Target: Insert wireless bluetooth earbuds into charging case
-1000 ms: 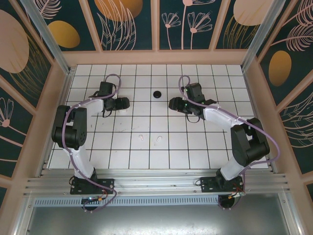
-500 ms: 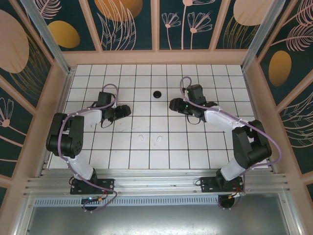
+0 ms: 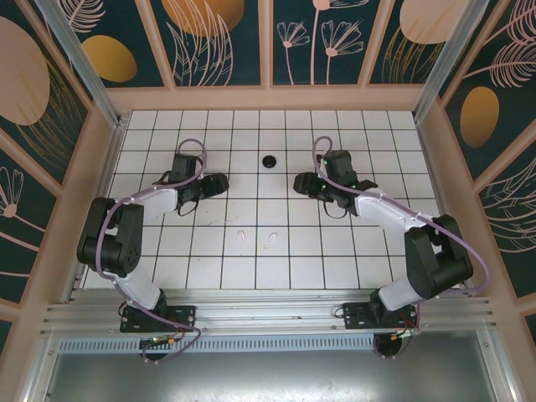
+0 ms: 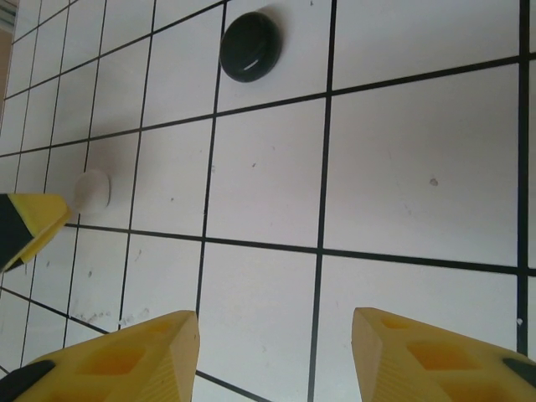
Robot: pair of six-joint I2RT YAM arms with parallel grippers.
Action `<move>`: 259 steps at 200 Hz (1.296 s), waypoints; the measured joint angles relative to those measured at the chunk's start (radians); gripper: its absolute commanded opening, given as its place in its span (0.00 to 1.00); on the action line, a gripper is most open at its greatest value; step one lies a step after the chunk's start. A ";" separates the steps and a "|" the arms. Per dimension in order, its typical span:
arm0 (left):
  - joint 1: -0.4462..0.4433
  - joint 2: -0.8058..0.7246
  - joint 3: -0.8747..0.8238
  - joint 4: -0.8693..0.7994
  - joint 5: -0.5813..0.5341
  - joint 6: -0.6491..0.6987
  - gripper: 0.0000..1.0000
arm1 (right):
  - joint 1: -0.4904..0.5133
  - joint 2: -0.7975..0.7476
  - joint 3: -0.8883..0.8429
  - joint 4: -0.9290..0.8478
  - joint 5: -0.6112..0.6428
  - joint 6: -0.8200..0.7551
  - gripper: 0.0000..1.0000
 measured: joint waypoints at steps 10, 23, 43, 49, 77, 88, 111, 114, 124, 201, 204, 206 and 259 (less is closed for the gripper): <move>0.001 -0.001 0.015 -0.022 -0.027 0.010 0.76 | 0.000 -0.008 -0.013 0.000 0.000 0.000 0.51; 0.006 0.000 0.041 -0.048 -0.043 0.025 0.76 | 0.000 -0.010 -0.026 0.000 0.000 0.000 0.51; 0.023 0.020 0.093 -0.071 -0.044 0.041 0.75 | 0.000 -0.010 -0.039 0.000 0.000 0.000 0.51; 0.029 0.026 0.101 -0.070 -0.044 0.045 0.75 | 0.000 -0.010 -0.041 0.000 0.000 0.000 0.51; 0.045 0.066 0.105 -0.072 -0.043 0.052 0.75 | 0.000 -0.020 -0.052 0.000 0.002 0.000 0.51; 0.046 0.091 0.106 -0.073 -0.037 0.053 0.74 | 0.000 -0.029 -0.059 0.000 0.004 0.000 0.51; 0.046 0.135 0.106 -0.073 -0.022 0.056 0.72 | 0.000 -0.042 -0.069 0.000 0.007 0.000 0.51; 0.046 0.137 0.106 -0.073 -0.019 0.056 0.72 | 0.000 -0.043 -0.070 0.000 0.007 0.000 0.51; 0.046 0.145 0.106 -0.072 -0.016 0.055 0.71 | 0.000 -0.045 -0.074 0.000 0.007 0.000 0.51; -0.014 0.143 0.105 -0.049 0.027 -0.021 0.68 | -0.001 -0.048 -0.087 0.000 0.023 0.000 0.51; -0.017 0.143 0.105 -0.046 0.031 -0.026 0.68 | -0.001 -0.048 -0.087 0.000 0.023 0.000 0.51; -0.022 0.143 0.105 -0.045 0.032 -0.030 0.68 | -0.001 -0.048 -0.087 0.000 0.023 0.000 0.51; -0.092 0.102 0.119 -0.070 0.046 -0.032 0.68 | -0.001 -0.050 -0.087 0.000 0.023 0.000 0.51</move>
